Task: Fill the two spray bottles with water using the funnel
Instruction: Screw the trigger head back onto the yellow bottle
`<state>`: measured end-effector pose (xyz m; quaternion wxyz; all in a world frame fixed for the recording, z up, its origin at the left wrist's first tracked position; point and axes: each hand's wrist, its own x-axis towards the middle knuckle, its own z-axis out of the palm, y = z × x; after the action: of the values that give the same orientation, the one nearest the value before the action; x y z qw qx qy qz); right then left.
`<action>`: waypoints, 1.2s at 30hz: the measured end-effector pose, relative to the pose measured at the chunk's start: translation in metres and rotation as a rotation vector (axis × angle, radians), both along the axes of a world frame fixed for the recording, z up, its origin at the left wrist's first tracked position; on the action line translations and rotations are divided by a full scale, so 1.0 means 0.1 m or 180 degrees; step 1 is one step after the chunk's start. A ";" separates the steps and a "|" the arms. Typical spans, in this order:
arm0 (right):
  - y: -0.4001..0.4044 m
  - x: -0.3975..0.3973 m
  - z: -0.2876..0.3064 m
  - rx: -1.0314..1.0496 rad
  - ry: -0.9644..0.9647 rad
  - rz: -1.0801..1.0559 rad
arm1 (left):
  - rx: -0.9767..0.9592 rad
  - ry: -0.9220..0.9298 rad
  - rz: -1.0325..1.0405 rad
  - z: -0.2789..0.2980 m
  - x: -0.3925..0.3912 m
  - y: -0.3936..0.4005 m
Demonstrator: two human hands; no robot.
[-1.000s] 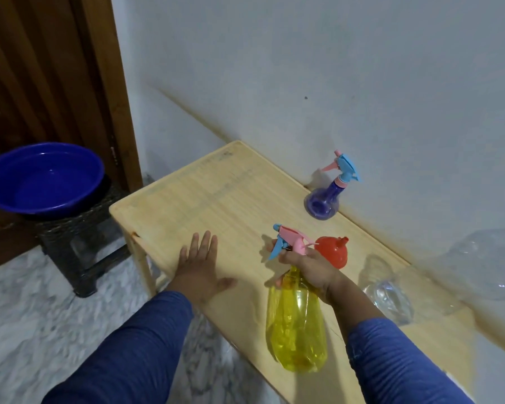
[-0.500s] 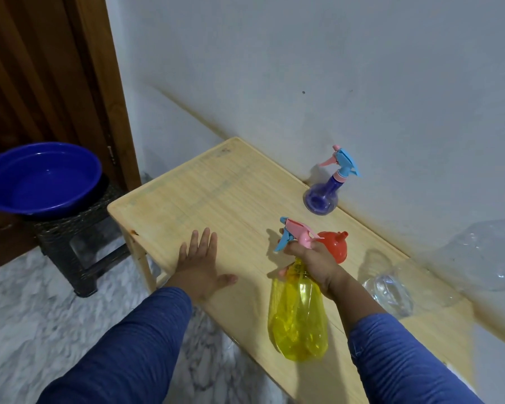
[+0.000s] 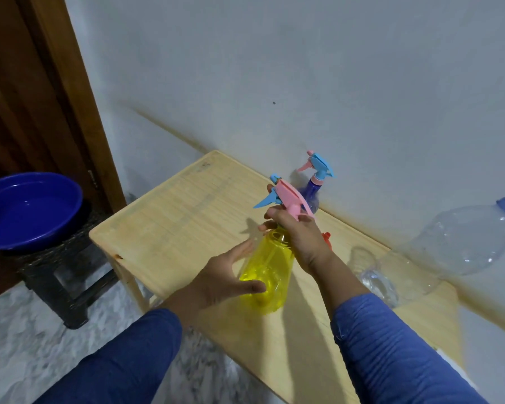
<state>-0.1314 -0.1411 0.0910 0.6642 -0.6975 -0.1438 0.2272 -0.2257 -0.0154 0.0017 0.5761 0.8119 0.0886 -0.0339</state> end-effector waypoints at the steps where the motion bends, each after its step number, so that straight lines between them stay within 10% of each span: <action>1: 0.02 0.01 0.04 0.0063 0.0003 -0.0015 | -0.0005 -0.0017 -0.0048 0.06 0.03 -0.02; 17: 0.23 0.50 -0.14 -0.0795 -0.1216 -0.0552 | 0.0520 -0.0518 0.0843 0.48 0.82 0.02; 36: 1.19 1.99 -0.67 -0.1216 -0.0927 -0.1379 | 0.0386 -0.0452 0.0233 -0.27 2.63 0.98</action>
<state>0.0672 -0.0226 0.0235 0.5266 -0.8492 -0.0402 0.0013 0.0377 0.0824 -0.0250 0.5316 0.8418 0.0790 0.0501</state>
